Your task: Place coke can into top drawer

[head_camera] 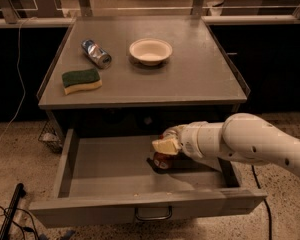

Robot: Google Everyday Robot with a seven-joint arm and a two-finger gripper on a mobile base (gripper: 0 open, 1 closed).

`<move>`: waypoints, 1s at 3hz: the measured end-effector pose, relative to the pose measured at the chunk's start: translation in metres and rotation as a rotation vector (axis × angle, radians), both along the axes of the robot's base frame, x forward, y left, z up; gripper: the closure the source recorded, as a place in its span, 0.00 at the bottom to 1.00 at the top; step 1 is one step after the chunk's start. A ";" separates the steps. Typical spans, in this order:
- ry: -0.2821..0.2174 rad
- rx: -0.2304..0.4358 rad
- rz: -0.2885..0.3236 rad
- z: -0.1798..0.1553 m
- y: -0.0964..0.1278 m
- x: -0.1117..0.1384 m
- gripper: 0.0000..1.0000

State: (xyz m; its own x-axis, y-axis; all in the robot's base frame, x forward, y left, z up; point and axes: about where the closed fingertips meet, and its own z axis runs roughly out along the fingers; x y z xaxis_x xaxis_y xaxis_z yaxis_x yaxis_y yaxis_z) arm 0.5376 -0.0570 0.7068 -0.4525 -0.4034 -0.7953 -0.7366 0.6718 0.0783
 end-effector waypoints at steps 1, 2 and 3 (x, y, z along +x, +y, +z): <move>-0.011 -0.003 -0.024 -0.017 -0.005 0.008 1.00; -0.021 -0.011 -0.045 -0.031 -0.012 0.011 1.00; -0.021 -0.012 -0.047 -0.032 -0.012 0.012 0.82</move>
Offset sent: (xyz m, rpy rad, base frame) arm 0.0155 -0.0241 -0.0487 -0.0214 -0.0314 -0.0776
